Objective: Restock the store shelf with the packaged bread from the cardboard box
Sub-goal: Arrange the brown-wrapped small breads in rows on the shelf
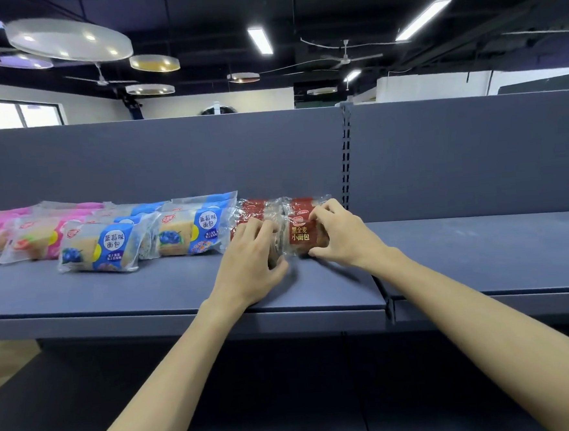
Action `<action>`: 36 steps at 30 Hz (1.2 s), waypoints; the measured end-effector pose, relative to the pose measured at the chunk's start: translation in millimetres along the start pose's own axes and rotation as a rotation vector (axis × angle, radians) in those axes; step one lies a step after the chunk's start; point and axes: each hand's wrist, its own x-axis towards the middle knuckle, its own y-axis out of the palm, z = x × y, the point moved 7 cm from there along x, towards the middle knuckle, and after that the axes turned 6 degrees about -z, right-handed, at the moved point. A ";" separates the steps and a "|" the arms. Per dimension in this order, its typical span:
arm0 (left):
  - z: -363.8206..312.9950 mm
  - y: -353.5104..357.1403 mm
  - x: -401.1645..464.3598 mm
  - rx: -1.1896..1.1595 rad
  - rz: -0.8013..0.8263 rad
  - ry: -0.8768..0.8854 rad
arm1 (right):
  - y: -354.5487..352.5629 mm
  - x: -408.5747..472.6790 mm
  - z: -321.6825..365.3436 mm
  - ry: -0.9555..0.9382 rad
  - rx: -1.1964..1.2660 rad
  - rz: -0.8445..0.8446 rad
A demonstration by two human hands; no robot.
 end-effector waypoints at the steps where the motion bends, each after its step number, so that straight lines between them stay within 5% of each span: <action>1: 0.0 0.1 0.2 0.001 0.001 0.001 | -1.1 -0.6 0.4 -0.002 -0.003 0.000; 9: -0.1 -0.3 -0.5 0.011 0.007 0.008 | -20.7 -8.2 17.5 -0.083 -0.113 -0.098; 17: -0.9 -1.1 -0.9 0.009 -0.017 0.012 | 5.3 -1.5 41.2 -0.128 -0.073 0.163; 36: 0.2 0.0 -0.5 0.024 -0.014 0.019 | 26.0 12.6 35.1 -0.028 0.022 0.266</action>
